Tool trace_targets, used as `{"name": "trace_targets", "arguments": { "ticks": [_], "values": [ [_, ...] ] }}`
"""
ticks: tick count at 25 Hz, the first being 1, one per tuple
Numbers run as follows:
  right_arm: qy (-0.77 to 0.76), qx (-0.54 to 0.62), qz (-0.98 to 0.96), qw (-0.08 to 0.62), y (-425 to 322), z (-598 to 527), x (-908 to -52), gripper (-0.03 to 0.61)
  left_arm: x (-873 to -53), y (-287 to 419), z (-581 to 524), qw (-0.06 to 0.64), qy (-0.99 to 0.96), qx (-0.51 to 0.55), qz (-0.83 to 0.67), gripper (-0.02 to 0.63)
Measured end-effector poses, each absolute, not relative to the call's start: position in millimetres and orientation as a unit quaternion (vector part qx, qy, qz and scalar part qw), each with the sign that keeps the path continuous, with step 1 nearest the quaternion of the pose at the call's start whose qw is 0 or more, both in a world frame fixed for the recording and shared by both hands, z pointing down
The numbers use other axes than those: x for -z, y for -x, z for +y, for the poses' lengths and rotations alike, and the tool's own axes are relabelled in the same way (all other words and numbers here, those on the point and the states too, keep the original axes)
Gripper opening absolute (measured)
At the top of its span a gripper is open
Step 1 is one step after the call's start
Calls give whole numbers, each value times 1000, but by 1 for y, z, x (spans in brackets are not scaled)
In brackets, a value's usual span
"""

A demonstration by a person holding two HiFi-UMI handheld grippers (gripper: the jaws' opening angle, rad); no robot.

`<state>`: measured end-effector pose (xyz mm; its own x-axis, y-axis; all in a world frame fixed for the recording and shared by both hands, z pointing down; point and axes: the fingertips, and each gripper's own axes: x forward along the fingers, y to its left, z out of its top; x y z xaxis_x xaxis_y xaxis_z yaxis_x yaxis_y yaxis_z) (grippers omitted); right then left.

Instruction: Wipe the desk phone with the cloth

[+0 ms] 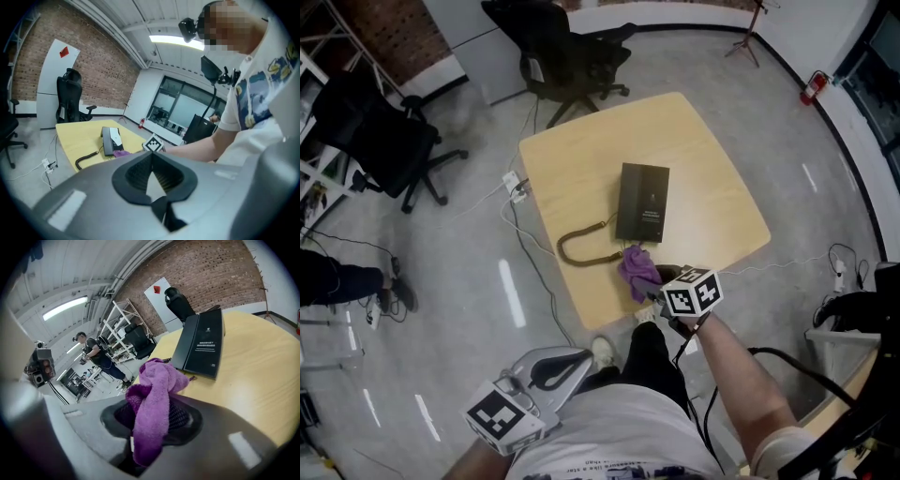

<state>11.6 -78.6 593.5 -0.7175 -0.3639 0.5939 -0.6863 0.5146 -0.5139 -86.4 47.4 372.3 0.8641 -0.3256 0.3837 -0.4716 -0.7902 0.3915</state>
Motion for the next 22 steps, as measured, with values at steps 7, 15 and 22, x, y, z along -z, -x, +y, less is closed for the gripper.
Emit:
{"name": "trace_targets", "arguments": {
  "ticks": [7, 15, 22],
  "values": [
    [-317, -383, -836, 232, -14, -106, -612, 121, -369, 88, 44, 249, -929, -154, -226, 4],
    [-330, -387, -827, 242, -45, -115, -619, 120, -370, 75, 30, 252, -927, -161, -225, 3],
    [-344, -392, -818, 243, -74, -113, -621, 120, -372, 57, 17, 247, -932, -165, -209, 5]
  ]
}}
